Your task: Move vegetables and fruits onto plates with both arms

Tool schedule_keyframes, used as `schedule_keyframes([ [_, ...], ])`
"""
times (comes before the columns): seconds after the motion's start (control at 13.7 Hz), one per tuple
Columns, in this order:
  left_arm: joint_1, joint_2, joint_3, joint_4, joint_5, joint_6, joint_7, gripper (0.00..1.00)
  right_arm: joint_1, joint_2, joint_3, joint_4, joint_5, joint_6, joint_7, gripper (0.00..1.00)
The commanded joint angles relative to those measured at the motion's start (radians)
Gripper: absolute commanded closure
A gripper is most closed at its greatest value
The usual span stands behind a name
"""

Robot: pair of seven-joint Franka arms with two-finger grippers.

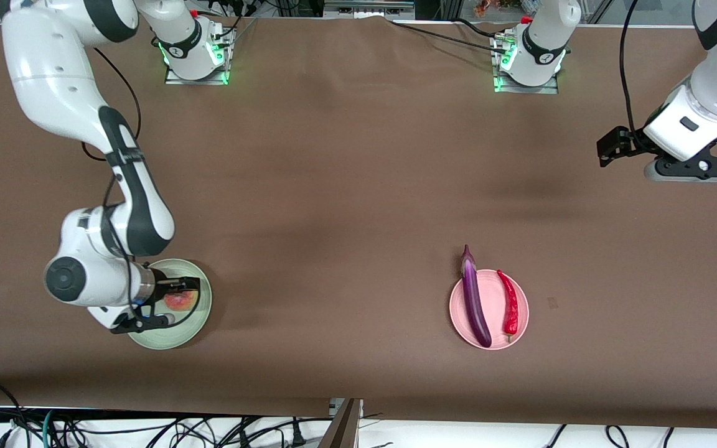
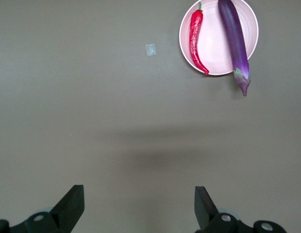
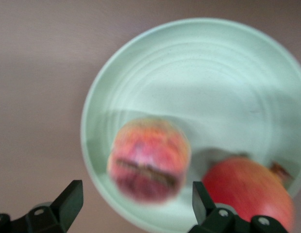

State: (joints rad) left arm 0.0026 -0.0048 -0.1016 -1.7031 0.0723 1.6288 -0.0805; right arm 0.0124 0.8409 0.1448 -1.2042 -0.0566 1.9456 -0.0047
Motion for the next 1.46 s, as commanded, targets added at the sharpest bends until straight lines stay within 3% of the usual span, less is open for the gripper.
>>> schedule_keyframes([
  [0.0,0.007,-0.007,-0.004,-0.006,-0.022,0.006,0.013,0.00,-0.003,-0.144,0.019,0.012,-0.041,-0.155,-0.009,0.00],
  [0.44,0.014,0.005,0.002,0.005,-0.052,0.014,0.018,0.00,-0.008,-0.399,0.019,-0.003,-0.046,-0.407,-0.025,0.00],
  [0.8,0.054,0.005,-0.007,0.000,-0.066,0.009,0.024,0.00,-0.014,-0.707,0.015,-0.322,-0.046,-0.444,-0.040,0.00],
  [0.95,0.044,0.003,-0.012,0.002,-0.071,0.008,0.021,0.00,-0.025,-0.808,-0.004,-0.377,-0.046,-0.450,-0.038,0.00],
  [1.17,0.045,0.003,-0.012,0.002,-0.074,0.008,0.024,0.00,-0.025,-0.848,-0.008,-0.422,-0.043,-0.453,-0.038,0.00],
  [1.39,0.054,0.006,-0.010,0.002,-0.088,0.009,0.031,0.00,-0.029,-0.855,-0.042,-0.423,0.020,-0.479,-0.032,0.00],
])
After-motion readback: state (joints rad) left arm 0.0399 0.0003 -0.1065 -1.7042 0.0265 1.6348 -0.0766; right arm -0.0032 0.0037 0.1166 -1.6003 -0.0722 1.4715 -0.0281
